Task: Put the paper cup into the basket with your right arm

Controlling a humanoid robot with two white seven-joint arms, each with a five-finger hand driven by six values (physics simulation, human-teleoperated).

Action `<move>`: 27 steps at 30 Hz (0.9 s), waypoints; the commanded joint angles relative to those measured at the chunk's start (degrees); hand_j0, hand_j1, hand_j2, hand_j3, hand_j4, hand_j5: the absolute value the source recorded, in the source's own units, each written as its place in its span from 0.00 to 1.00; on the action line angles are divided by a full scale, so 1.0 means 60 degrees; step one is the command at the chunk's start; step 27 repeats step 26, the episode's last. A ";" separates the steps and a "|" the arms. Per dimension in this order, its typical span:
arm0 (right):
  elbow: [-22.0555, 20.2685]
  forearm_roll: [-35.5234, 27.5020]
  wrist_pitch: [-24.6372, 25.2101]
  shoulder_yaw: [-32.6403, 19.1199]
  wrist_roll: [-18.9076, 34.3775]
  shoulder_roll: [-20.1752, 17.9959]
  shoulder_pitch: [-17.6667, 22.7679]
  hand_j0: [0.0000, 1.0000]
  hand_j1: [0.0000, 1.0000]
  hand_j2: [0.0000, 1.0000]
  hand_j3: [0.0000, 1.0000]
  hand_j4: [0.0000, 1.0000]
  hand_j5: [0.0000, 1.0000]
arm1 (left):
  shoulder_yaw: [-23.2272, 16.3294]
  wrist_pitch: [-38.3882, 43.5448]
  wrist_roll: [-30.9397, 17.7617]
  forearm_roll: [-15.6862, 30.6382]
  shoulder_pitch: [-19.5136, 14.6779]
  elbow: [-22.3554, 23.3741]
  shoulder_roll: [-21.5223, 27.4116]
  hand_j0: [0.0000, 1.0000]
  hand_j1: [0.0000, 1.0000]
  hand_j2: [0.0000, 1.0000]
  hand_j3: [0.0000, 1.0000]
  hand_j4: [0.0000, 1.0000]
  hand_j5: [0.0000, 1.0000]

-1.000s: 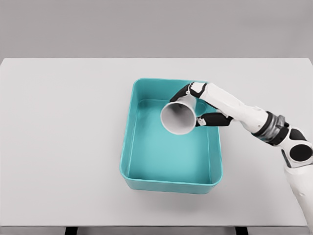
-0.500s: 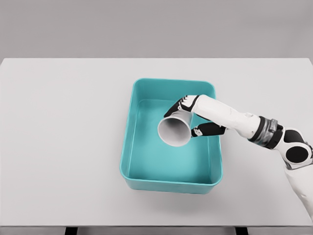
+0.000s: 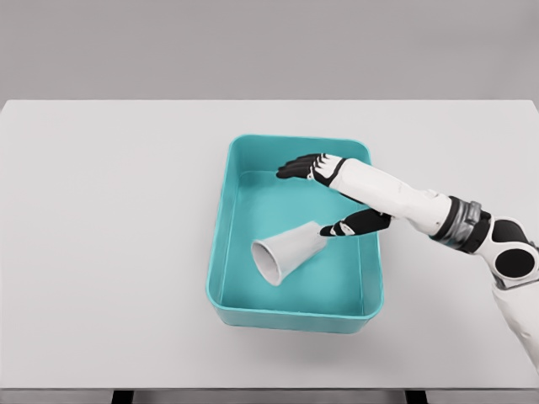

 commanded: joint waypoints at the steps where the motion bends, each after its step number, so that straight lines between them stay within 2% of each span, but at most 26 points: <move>1: -0.0022 -0.0170 0.0080 -0.0144 -0.0005 -0.0013 0.0000 0.98 0.98 0.98 0.98 0.98 0.98 | 0.0000 0.0001 -0.0002 0.0000 0.0000 0.0001 0.0000 1.00 1.00 1.00 1.00 1.00 1.00; 4: 0.0008 -0.0375 0.0768 -0.0832 -0.0005 0.0016 0.0044 0.99 0.99 0.99 0.99 0.99 0.99 | 0.0000 0.0001 -0.0002 0.0000 0.0000 0.0001 0.0000 1.00 1.00 1.00 1.00 1.00 1.00; 6: 0.0037 -0.1311 0.1515 -0.1184 -0.0005 -0.0028 0.0103 0.99 0.99 0.99 0.99 0.99 0.99 | 0.0000 0.0001 -0.0002 0.0000 0.0000 0.0001 0.0000 1.00 1.00 1.00 1.00 1.00 1.00; 11: 0.0022 -0.2616 0.2116 -0.1799 -0.0005 -0.0848 0.0234 1.00 1.00 1.00 1.00 1.00 1.00 | 0.0000 0.0001 -0.0002 0.0000 0.0000 0.0001 0.0000 1.00 1.00 1.00 1.00 1.00 1.00; 13: 0.0008 -0.2807 0.2189 -0.1814 -0.0005 -0.1390 0.0249 1.00 1.00 1.00 1.00 1.00 1.00 | 0.0000 -0.0014 -0.0002 0.0000 0.0000 0.0001 0.0000 1.00 1.00 1.00 1.00 1.00 1.00; 20: 0.0052 -0.2822 0.2204 -0.1902 -0.0005 -0.2166 0.0366 1.00 1.00 1.00 1.00 1.00 1.00 | 0.0000 0.0001 -0.0002 0.0000 0.0000 0.0001 0.0000 1.00 1.00 1.00 1.00 1.00 1.00; 27: 0.0110 -0.2807 0.2204 -0.1902 -0.0005 -0.2342 0.0527 1.00 1.00 1.00 1.00 1.00 1.00 | 0.0000 -0.0014 -0.0002 0.0059 0.0000 0.0001 0.0000 1.00 1.00 1.00 1.00 1.00 1.00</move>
